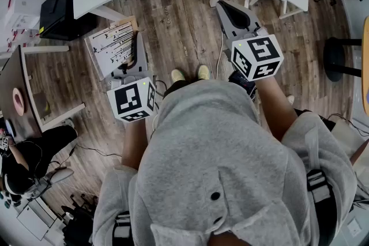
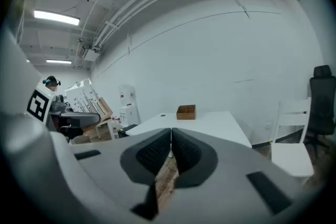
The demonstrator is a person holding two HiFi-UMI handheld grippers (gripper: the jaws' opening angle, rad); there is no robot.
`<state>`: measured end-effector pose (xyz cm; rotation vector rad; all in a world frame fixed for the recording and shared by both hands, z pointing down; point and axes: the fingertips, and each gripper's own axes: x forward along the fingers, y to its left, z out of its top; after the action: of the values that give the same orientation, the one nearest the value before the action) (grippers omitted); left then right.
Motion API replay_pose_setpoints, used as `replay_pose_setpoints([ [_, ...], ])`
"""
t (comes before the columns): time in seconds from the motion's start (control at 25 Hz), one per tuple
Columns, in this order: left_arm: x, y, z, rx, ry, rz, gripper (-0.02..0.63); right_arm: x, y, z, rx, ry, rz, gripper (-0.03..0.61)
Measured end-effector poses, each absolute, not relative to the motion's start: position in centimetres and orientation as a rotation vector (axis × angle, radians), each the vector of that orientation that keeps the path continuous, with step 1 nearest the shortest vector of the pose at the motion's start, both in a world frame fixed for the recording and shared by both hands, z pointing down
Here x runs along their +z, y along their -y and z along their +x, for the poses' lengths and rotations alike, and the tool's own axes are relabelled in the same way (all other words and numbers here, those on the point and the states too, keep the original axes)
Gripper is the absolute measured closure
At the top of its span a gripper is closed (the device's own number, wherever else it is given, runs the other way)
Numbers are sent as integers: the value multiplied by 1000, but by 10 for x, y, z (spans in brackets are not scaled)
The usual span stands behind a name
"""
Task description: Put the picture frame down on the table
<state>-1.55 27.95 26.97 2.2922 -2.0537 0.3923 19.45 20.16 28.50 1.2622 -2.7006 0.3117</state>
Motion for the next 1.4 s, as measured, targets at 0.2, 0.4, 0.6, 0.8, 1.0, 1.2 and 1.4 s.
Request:
replay_pose_setpoints([
  [0.2, 272, -282, 6, 374, 2058, 2280, 502, 291, -202, 218, 325, 2711, 1257, 552],
  [0.4, 272, -282, 23, 381, 2053, 2285, 502, 296, -199, 233, 389, 2731, 1250, 552],
  [0.6, 272, -281, 28, 386, 2062, 2277, 502, 298, -197, 233, 378, 2740, 1235, 552],
  [0.8, 274, -280, 27, 388, 2067, 2279, 502, 300, -194, 230, 376, 2748, 1224, 552],
  [1.0, 277, -277, 20, 373, 2071, 2265, 502, 301, -192, 222, 355, 2746, 1204, 552],
  [1.2, 277, -268, 15, 363, 2069, 2258, 502, 301, -186, 215, 343, 2744, 1185, 552],
  [1.4, 279, -258, 8, 376, 2060, 2270, 502, 306, -176, 206, 357, 2738, 1188, 552],
])
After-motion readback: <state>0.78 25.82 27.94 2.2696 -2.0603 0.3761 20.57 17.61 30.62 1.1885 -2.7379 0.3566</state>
